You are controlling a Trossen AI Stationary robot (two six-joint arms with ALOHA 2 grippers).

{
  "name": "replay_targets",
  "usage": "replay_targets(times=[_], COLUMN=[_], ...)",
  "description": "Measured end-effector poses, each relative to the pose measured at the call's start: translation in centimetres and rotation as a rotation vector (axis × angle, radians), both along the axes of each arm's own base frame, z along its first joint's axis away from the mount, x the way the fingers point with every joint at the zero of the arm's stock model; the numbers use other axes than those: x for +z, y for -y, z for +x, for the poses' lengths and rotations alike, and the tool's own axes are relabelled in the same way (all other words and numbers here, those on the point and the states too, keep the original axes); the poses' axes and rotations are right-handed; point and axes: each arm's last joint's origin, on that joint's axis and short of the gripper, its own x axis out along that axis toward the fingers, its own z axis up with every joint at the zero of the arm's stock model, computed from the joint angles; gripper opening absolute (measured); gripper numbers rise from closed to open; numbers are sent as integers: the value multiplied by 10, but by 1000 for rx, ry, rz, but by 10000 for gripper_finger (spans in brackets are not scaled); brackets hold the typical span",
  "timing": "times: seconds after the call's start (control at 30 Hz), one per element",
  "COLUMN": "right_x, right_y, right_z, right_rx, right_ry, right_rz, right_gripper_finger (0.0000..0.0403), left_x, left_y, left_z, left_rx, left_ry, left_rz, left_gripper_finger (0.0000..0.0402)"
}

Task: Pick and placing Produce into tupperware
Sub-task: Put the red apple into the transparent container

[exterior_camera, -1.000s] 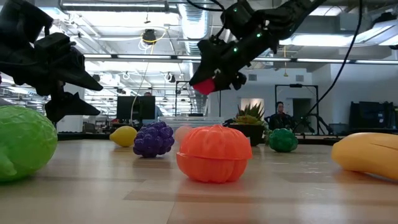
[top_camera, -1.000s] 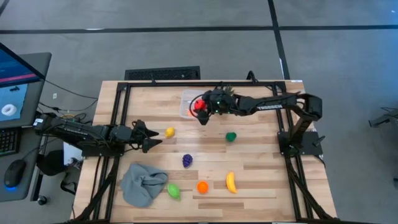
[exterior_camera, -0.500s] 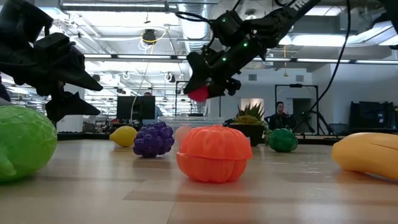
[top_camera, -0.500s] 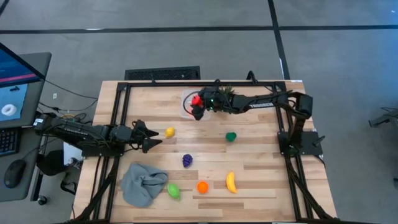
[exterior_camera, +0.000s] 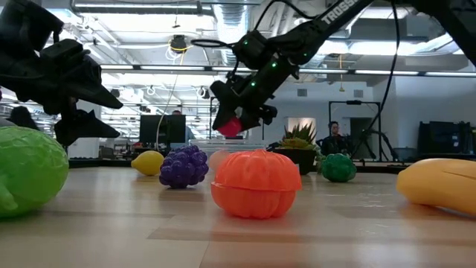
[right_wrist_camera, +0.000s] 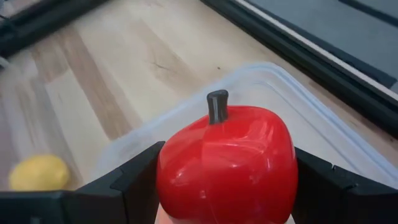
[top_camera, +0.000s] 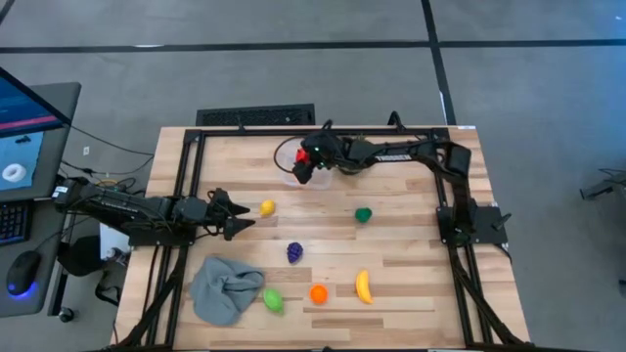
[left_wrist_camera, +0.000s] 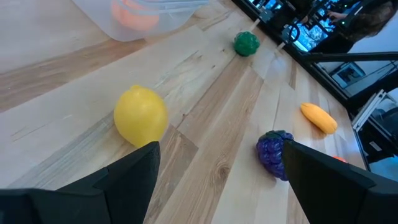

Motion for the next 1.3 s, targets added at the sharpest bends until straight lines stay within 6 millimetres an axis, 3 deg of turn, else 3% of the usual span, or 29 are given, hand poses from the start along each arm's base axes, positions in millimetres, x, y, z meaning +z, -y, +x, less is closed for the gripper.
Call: replay_targets(times=[0.4, 1.3], right_x=[0, -2], right_y=[20, 12], right_z=[-11, -10], right_rx=[-100, -6], right_ry=[-37, -74], right_rz=[66, 69], right_gripper_finger=[297, 307], left_x=[0, 0], left_y=[0, 0], left_z=[0, 0], left_rx=[-4, -4], left_ry=[-2, -2], left_rz=[8, 7], left_gripper_finger=[323, 323])
